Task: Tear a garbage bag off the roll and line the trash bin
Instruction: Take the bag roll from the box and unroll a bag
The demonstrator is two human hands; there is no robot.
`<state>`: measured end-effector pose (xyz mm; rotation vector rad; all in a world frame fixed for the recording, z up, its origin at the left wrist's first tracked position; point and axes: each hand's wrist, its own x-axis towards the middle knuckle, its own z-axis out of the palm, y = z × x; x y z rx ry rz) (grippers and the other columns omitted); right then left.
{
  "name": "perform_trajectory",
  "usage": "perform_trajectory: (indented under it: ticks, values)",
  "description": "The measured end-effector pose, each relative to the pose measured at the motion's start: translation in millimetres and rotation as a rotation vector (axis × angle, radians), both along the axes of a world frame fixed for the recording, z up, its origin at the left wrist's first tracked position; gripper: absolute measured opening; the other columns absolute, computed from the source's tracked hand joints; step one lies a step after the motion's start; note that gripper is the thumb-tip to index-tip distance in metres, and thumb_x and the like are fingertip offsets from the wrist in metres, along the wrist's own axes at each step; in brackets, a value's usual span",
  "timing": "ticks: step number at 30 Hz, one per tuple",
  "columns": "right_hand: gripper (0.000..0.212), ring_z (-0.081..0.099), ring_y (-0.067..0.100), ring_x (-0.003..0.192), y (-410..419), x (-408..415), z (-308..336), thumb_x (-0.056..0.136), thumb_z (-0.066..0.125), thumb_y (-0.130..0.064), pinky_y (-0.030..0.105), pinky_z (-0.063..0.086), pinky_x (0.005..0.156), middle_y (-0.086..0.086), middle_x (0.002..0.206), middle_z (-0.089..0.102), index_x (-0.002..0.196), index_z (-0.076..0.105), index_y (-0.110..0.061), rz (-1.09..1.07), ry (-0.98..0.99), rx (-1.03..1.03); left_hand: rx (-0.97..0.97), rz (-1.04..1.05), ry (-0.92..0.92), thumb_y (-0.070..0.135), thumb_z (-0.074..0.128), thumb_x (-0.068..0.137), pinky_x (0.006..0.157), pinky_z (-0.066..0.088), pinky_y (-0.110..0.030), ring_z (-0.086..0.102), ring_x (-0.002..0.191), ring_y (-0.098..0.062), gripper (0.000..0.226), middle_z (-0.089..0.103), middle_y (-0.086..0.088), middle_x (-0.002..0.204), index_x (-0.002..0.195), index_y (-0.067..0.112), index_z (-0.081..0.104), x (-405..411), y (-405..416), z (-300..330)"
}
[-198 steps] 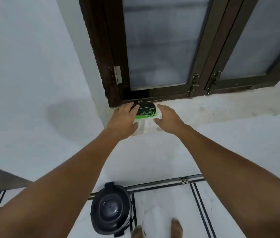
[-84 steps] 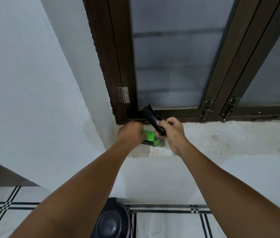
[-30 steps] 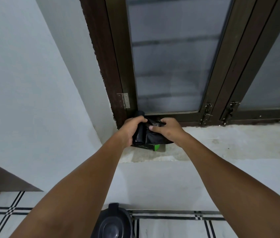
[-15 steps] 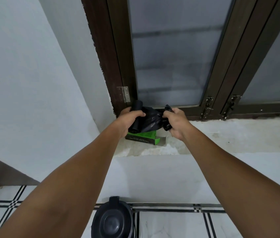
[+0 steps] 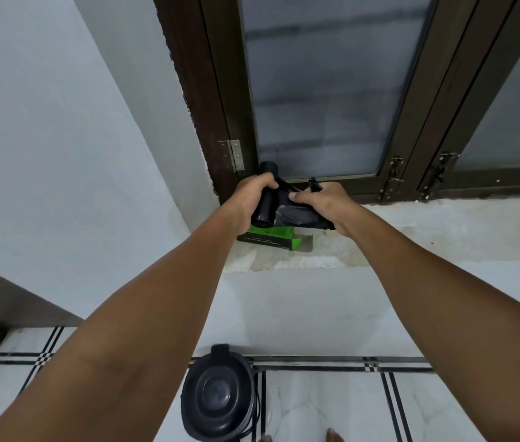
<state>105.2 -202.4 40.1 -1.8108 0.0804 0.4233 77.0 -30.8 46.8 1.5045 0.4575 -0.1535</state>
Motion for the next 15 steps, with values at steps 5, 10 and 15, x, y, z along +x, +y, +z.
perform_trajectory:
  ticks: [5,10,15]
  values:
    - [0.008,0.07,0.03,0.082,-0.8,0.5,-0.7,0.095,0.066,-0.014,0.037,0.057,0.065,0.016,0.098,0.071,0.103,0.063,-0.011,-0.107,0.072,0.309,0.012,-0.014,-0.029,0.019,0.08,0.08,0.081,0.064,-0.046,0.076,0.096,-0.034,0.045,0.076,-0.016,0.11,0.122,0.013,0.066,1.4,2.4,-4.7]
    - [0.013,0.063,0.029,0.073,-7.2,2.0,-4.0,0.093,0.057,0.004,0.042,0.055,0.068,0.015,0.085,0.061,0.091,0.056,-0.009,-0.187,0.091,0.41,0.054,0.019,-0.029,0.022,0.081,0.074,0.09,0.061,-0.052,0.074,0.1,-0.033,0.048,0.076,-0.014,0.111,0.12,0.016,0.068,2.6,4.5,-5.9]
    - [0.027,0.058,0.026,0.084,-5.7,1.7,-4.1,0.089,0.051,0.01,0.046,0.057,0.081,0.01,0.09,0.059,0.091,0.055,-0.017,-0.217,0.065,0.323,0.052,0.0,-0.017,0.022,0.07,0.085,0.078,0.057,-0.04,0.07,0.09,-0.032,0.028,0.073,-0.014,0.108,0.111,0.013,0.068,2.1,0.3,-4.4]
